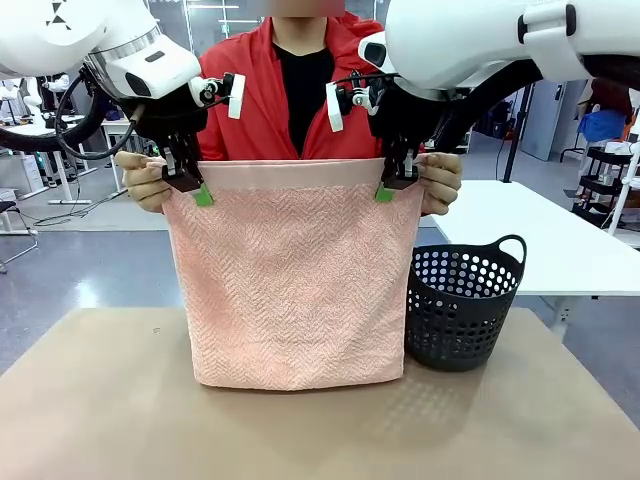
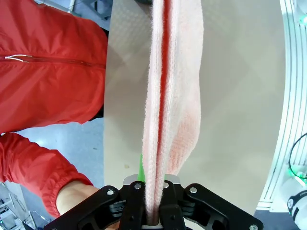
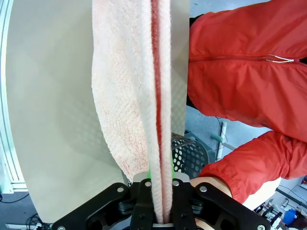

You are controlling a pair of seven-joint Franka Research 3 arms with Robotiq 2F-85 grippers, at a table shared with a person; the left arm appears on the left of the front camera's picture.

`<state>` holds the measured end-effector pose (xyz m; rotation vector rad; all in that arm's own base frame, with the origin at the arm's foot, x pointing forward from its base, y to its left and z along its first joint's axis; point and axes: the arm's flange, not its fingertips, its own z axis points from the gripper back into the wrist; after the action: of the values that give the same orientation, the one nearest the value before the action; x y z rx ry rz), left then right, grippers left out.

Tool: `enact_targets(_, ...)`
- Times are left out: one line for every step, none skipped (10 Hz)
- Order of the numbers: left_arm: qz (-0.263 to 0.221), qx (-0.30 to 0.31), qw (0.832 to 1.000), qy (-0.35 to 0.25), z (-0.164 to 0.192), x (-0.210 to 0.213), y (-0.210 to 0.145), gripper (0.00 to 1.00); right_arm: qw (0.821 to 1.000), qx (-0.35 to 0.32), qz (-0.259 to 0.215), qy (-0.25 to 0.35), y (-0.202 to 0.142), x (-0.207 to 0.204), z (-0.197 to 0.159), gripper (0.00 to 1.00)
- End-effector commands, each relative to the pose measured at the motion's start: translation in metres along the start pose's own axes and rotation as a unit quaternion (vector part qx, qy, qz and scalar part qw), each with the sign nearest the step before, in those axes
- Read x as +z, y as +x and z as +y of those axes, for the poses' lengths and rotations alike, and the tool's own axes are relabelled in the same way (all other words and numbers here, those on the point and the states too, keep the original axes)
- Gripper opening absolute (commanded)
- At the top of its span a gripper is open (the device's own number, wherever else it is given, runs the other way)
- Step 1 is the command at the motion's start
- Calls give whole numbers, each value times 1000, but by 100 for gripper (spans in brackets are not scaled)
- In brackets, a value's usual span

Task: Fold the towel.
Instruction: Release the end of the 100 cm Hotel Towel you were holding.

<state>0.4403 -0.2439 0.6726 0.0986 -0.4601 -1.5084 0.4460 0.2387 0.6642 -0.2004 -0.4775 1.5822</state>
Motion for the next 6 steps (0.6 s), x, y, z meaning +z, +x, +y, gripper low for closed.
enact_targets(2, -3, 1000, 3, 1, 1, 1, 0, 1000, 1, 2, 0, -1, 0, 0, 0)
enact_targets(2, -3, 1000, 3, 1, 1, 1, 0, 1000, 1, 2, 0, -1, 0, 0, 0)
enact_targets(2, -3, 1000, 3, 1, 1, 1, 0, 1000, 1, 2, 0, -1, 0, 0, 0)
enact_targets(2, -3, 1000, 3, 1, 1, 1, 0, 1000, 1, 2, 0, -1, 0, 0, 0)
enact_targets(2, -3, 1000, 3, 1, 1, 1, 0, 1000, 1, 2, 0, -1, 0, 0, 0)
enact_targets(2, -3, 1000, 3, 1, 1, 1, 0, 1000, 1, 2, 0, -1, 0, 0, 0)
